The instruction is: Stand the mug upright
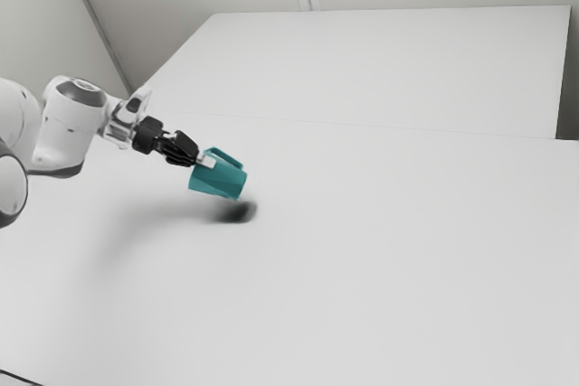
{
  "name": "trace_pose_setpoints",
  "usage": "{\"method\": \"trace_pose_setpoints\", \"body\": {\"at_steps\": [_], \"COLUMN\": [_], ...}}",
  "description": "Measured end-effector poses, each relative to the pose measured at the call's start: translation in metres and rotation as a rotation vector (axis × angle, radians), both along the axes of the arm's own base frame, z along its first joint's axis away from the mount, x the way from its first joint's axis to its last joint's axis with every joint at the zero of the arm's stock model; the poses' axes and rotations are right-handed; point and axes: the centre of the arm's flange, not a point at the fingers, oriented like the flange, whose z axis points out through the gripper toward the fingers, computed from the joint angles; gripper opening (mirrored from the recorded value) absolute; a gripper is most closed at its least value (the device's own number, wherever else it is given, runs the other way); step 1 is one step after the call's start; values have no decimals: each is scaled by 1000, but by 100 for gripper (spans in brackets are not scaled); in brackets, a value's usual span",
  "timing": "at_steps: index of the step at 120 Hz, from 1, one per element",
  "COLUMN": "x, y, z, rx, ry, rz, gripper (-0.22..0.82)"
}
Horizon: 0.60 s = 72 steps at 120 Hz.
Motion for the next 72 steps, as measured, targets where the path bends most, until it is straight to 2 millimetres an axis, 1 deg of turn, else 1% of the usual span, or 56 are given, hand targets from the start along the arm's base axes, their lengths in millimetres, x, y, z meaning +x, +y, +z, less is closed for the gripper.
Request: {"method": "trace_pose_setpoints", "body": {"at_steps": [9, 17, 22, 29, 37, 54, 65, 72], "x": [-2, 1, 4, 9, 12, 19, 24, 26], "y": [-5, -15, -26, -44, -58, -71, -84, -92], "z": [23, 39, 50, 59, 69, 76, 75, 70], "rx": [79, 186, 269, 395, 542, 765, 845, 872], "ry": [-12, -14, -16, -16, -14, 5, 5, 8], "rz": [-39, -88, -127, -182, -223, -223, -193, -167], "gripper": [-17, -17, -18, -18, -18, -18, -18, -18]}}
